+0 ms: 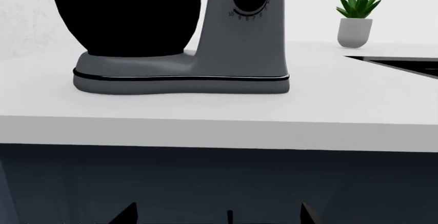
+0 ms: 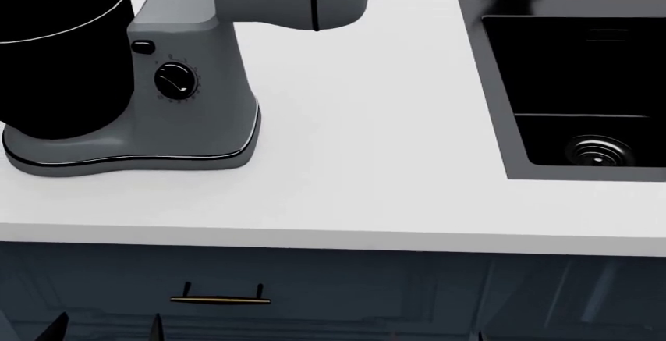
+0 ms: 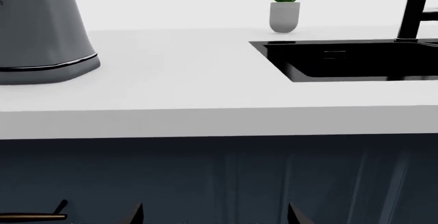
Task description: Close the stand mixer head.
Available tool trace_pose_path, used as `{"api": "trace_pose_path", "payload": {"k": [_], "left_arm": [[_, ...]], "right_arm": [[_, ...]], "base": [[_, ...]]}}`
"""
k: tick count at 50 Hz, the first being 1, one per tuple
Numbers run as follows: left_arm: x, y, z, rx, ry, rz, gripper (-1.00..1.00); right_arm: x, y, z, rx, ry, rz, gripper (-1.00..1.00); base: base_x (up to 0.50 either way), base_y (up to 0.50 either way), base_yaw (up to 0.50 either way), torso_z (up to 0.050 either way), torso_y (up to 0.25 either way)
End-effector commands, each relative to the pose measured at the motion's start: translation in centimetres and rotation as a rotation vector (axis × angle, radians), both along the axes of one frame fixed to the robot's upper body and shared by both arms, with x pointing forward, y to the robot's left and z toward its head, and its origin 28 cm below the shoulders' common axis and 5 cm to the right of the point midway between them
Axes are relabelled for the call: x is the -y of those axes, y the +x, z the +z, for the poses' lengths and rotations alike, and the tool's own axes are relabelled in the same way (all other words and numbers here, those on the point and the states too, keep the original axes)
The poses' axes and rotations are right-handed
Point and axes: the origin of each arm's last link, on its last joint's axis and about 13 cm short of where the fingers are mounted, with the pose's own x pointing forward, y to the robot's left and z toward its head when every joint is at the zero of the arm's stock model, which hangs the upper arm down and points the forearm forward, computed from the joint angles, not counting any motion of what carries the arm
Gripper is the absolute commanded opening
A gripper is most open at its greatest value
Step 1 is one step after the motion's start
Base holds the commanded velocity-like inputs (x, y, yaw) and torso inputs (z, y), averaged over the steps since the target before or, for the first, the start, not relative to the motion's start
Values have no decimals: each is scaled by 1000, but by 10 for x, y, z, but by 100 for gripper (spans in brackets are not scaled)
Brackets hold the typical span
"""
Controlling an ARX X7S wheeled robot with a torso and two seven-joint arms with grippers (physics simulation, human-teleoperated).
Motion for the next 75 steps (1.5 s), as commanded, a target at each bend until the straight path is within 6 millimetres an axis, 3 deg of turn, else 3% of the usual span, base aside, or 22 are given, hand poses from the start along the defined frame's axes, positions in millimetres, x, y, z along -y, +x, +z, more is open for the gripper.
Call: {"api": "trace_pose_path", "payload": {"k": [1,11,17,22,27,30,33,36,37,38,51,58,75], "left_arm": [[0,-1,2,-1,-7,3,100],[0,-3,7,2,-5,1,100],[-2,-1,26,6,-39,18,100],[-1,-2,92,41,-14,-39,100],[-3,-7,126,24,60,-113,100],[-11,-4,158,52,60,-93,100],[-21,-3,174,72,147,-56,100],[-26,-4,172,40,116,-52,100],[-26,-4,170,18,184,-66,100],[-27,-6,170,20,115,-49,100],[-41,-12,173,-12,111,-5,100],[-39,-14,175,-14,117,-12,100],[-39,-19,184,6,117,-10,100]], "right_arm": [[0,0,-1,-7,5,-1,100],[1,1,-2,-12,9,-4,100],[4,7,28,31,1,-39,100],[11,5,79,73,-10,-64,100],[18,3,122,118,-45,-76,100],[22,0,142,124,-54,-76,100],[27,-3,153,100,-58,-56,100],[29,-10,162,94,-103,-59,100],[29,-12,165,100,-97,-52,100],[30,-12,168,116,-56,-54,100],[31,-16,168,113,-61,-25,100],[36,-20,172,126,-83,-51,100],[34,-24,178,155,-75,-41,100]], "base": [[0,0,0,50,0],[0,0,0,50,0],[0,0,0,8,0],[0,0,0,0,0],[0,0,0,0,0],[0,0,0,0,0],[0,0,0,0,0],[0,0,0,0,0],[0,0,0,0,0],[0,0,0,0,0],[0,0,0,0,0],[13,23,0,0,0],[280,481,0,0,0]]}}
